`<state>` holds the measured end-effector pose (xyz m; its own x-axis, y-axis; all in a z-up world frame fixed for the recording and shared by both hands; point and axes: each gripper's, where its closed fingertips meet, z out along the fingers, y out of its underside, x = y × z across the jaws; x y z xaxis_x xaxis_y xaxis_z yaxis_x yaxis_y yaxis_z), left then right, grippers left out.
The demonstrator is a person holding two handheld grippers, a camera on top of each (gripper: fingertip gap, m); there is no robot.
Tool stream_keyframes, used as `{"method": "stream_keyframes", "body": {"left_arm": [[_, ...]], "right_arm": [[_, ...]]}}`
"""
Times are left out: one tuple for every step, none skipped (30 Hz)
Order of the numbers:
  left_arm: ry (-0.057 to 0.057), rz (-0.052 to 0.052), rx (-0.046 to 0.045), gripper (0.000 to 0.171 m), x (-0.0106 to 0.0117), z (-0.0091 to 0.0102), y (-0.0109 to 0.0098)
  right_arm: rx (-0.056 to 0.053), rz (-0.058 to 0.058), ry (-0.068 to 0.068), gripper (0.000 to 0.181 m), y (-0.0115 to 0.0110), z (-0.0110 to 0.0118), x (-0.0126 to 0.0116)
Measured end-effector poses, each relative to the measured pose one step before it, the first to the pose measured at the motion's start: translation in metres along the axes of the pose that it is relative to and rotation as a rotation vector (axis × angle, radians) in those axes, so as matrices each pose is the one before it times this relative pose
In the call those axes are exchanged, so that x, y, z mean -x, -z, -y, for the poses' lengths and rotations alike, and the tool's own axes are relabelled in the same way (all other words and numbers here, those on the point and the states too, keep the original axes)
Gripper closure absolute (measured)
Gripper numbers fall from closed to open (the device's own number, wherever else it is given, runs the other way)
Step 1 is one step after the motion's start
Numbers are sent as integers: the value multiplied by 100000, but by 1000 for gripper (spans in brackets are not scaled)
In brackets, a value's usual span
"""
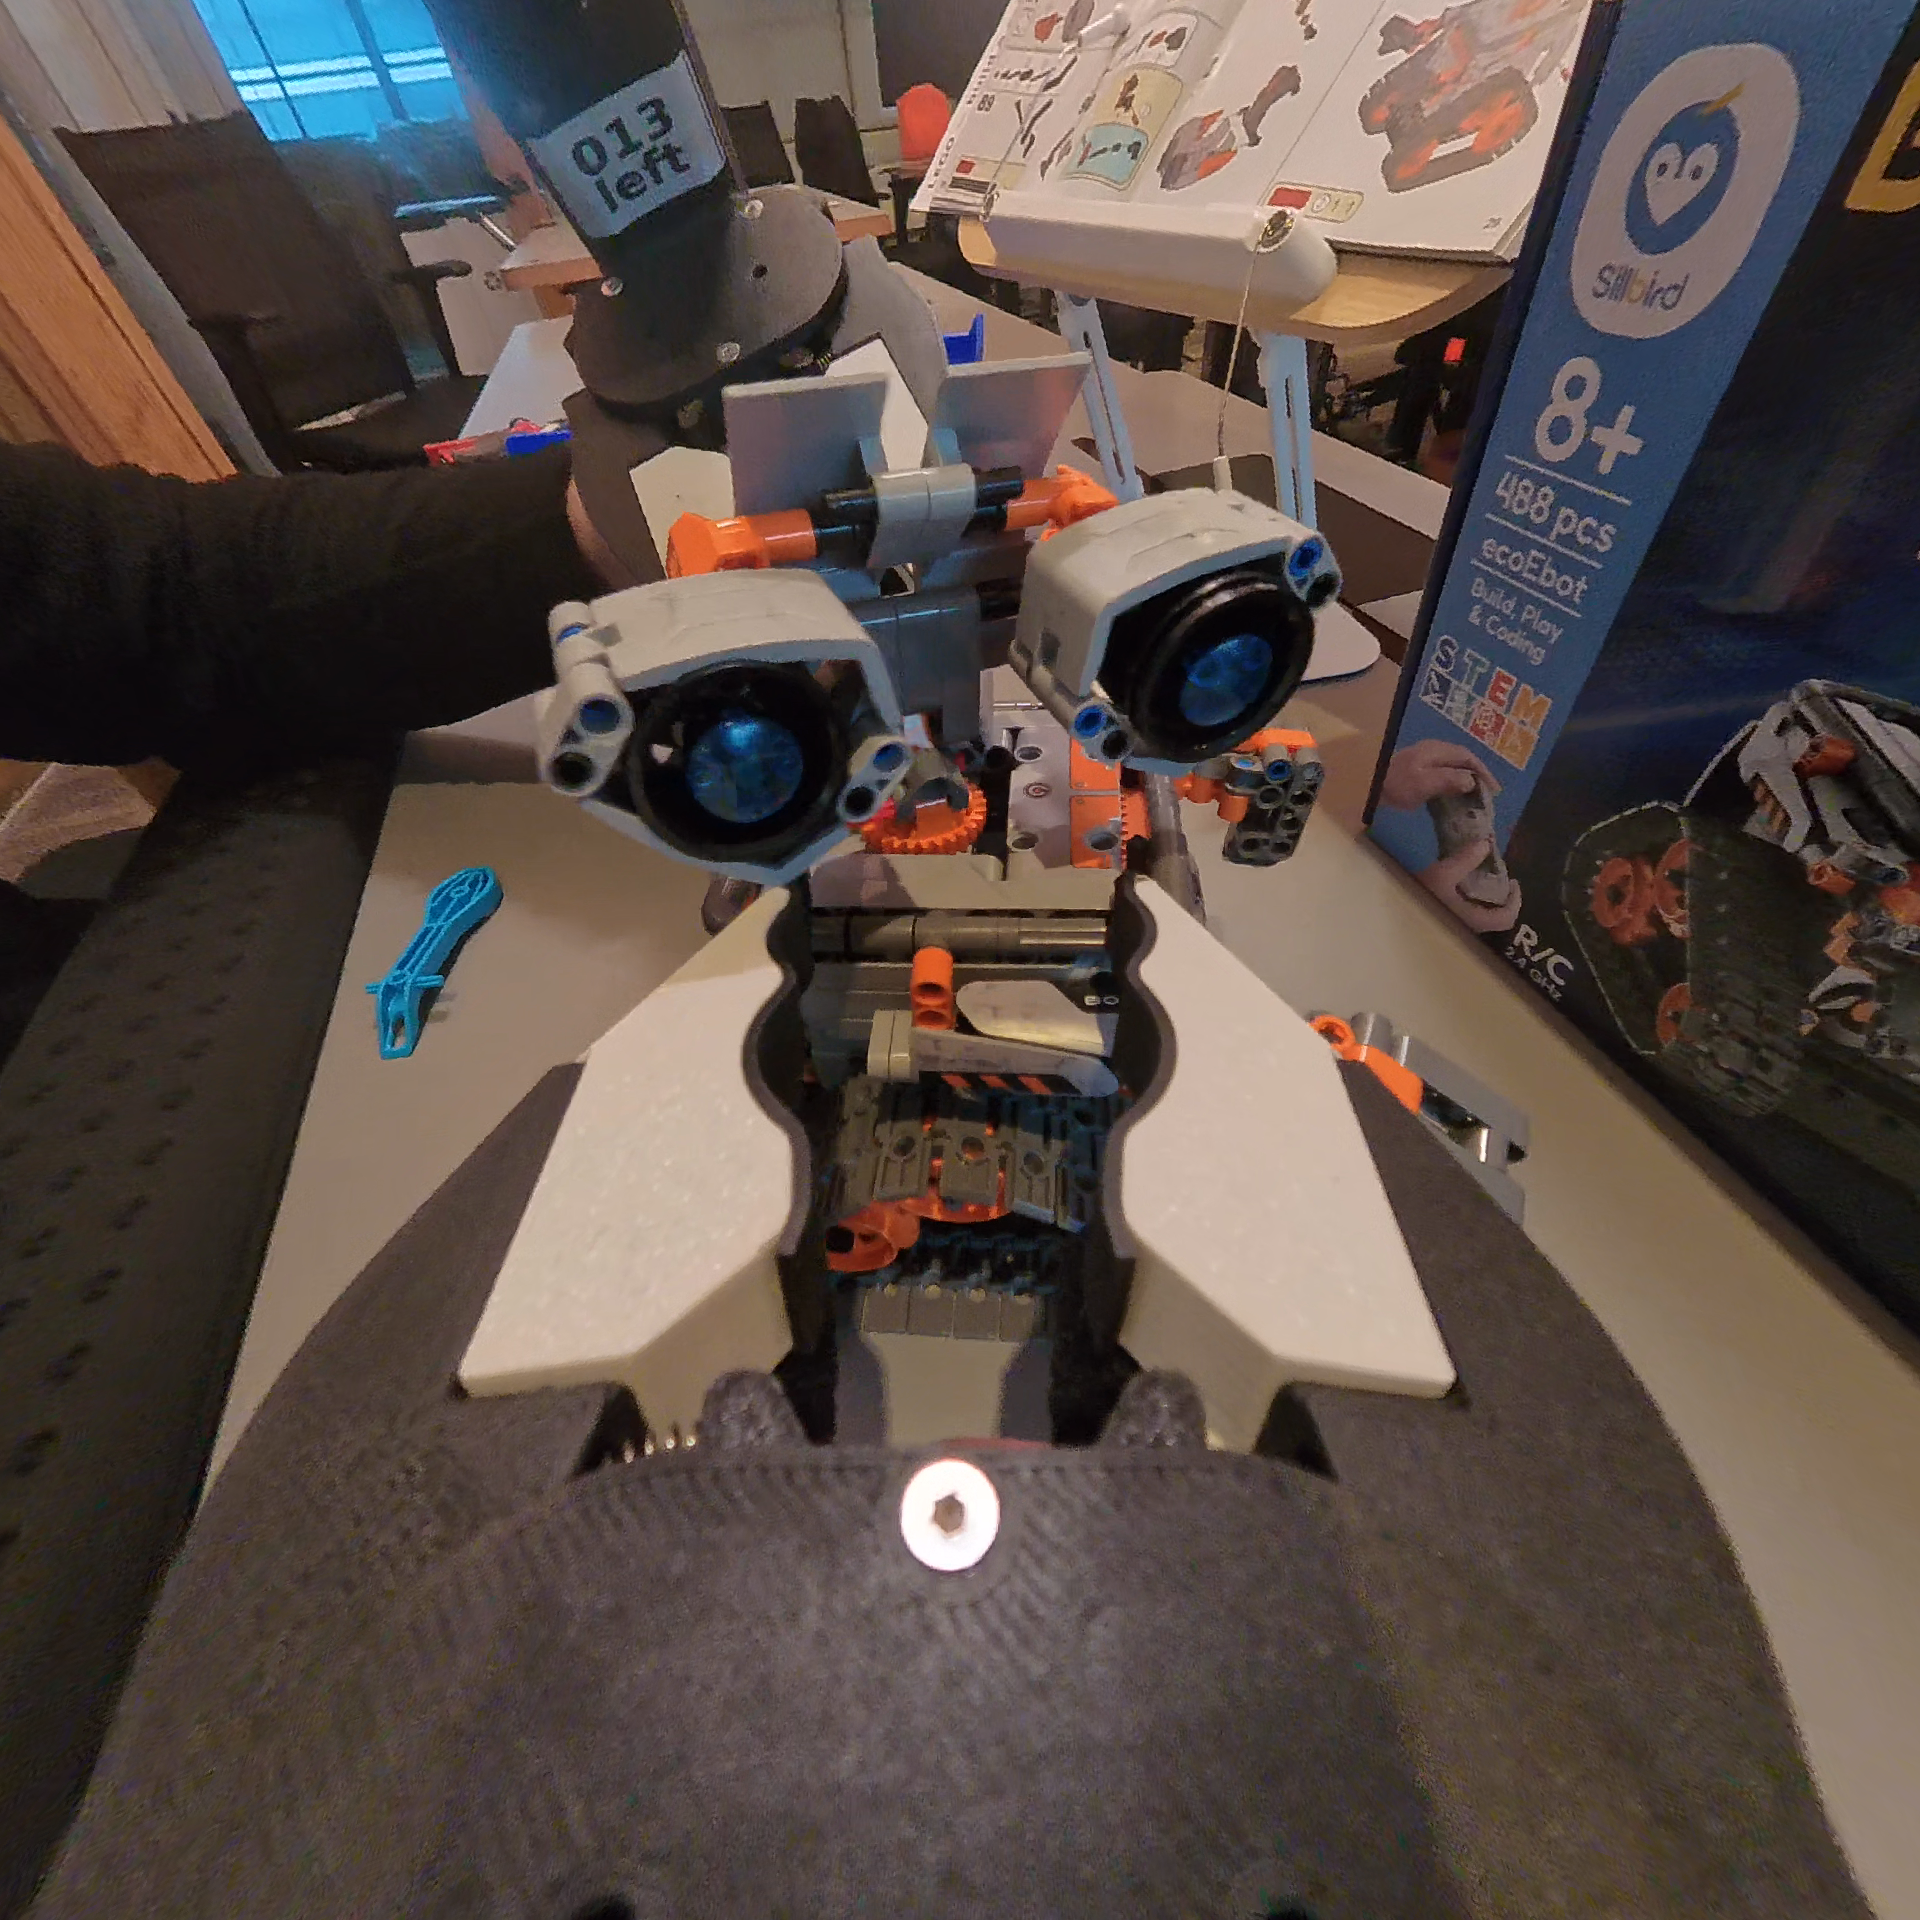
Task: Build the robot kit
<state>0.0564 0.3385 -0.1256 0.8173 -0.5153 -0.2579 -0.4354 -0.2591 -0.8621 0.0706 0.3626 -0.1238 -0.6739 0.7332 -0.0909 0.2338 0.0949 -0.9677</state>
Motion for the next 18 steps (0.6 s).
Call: {"method": "stream_keyframes", "body": {"left_arm": [[-659,149,220,145,77,-67,59],[-510,-633,-1,145,-36,-112,73],[-266,-1016,-626,145,-86,-65,118],[-75,-193,-812,145,52,-69,121],[20,-423,-847,146,18,-75,96],[259,-1045,-975,146,-81,-22,65],[73,-418,-776,146,-2,-11,16],[48,-505,-664,146,4,-5,-8],[546,-868,-773,146,-2,14,-20],[562,-1067,-715,146,-12,-8,-17],[-102,-1016,-451,146,-12,-6,0],[-130,-1039,-196,147,3,-5,3],[253,-1213,-154,147,0,-21,3],[271,-881,-141,147,65,-16,-42],[-44,-652,-142,147,65,7,-37],[-134,-648,0,147,71,8,-48],[-54,-591,-24,147,57,4,-50],[207,-1142,-26,147,-29,-5,-31]], "right_arm": [[-305,-339,-585,125,-12,20,-9],[330,-630,426,129,33,-26,-31],[425,-731,980,133,12,-45,-41],[-193,-375,59,133,-38,11,-36],[-398,175,-211,133,-55,30,59],[-91,-177,186,133,-40,3,55],[205,-592,719,132,-20,-34,38],[564,-559,979,131,15,-24,50],[450,-407,580,131,22,-16,20],[73,-376,468,131,-2,17,23],[131,-521,660,130,-16,13,26],[700,-616,915,130,1,1,28],[932,-1203,1416,130,52,25,-61],[943,-1095,1690,131,136,78,-79],[1152,-790,895,130,209,106,-110],[908,-679,-448,129,250,160,-185],[-703,331,-771,129,259,379,8],[-1146,678,-50,129,156,446,173]]}}
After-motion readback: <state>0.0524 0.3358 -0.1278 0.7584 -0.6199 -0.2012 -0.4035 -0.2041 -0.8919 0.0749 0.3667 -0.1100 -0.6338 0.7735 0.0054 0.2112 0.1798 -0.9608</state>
